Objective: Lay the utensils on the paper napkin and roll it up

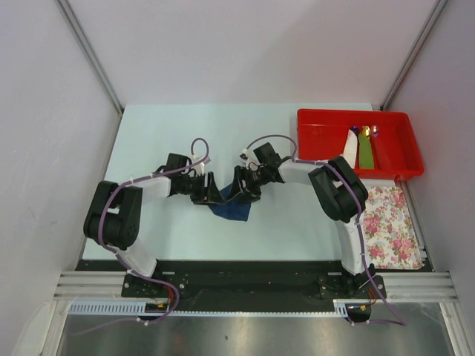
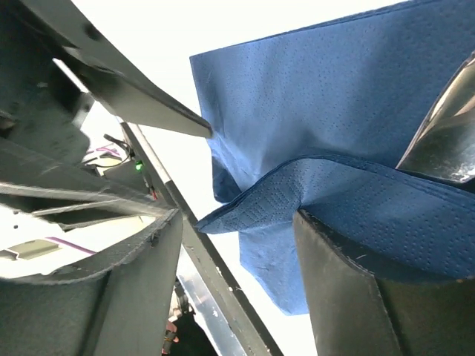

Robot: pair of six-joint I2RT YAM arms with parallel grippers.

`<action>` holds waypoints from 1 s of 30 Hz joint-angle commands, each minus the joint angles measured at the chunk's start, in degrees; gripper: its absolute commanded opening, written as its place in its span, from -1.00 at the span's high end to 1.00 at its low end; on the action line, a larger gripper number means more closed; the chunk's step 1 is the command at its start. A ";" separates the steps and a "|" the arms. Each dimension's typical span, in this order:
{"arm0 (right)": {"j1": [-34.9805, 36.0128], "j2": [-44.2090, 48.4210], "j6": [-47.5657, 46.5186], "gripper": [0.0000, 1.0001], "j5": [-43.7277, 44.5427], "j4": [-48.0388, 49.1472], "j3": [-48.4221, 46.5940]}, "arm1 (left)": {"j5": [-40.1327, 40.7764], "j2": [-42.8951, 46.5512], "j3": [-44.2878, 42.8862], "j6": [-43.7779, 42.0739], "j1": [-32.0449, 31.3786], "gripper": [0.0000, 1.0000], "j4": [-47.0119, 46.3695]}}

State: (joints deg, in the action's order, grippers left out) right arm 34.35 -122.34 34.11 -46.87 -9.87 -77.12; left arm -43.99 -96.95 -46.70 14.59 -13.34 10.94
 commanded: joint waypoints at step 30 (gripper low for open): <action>0.37 -1.32 0.35 -0.29 3.19 2.13 0.75 | -2.59 -2.64 0.81 16.78 0.60 0.04 -18.56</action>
State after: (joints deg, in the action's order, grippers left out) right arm 34.28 -122.34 36.27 -46.39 -8.67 -76.86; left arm -49.69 -99.04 -46.02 28.40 -12.40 -2.24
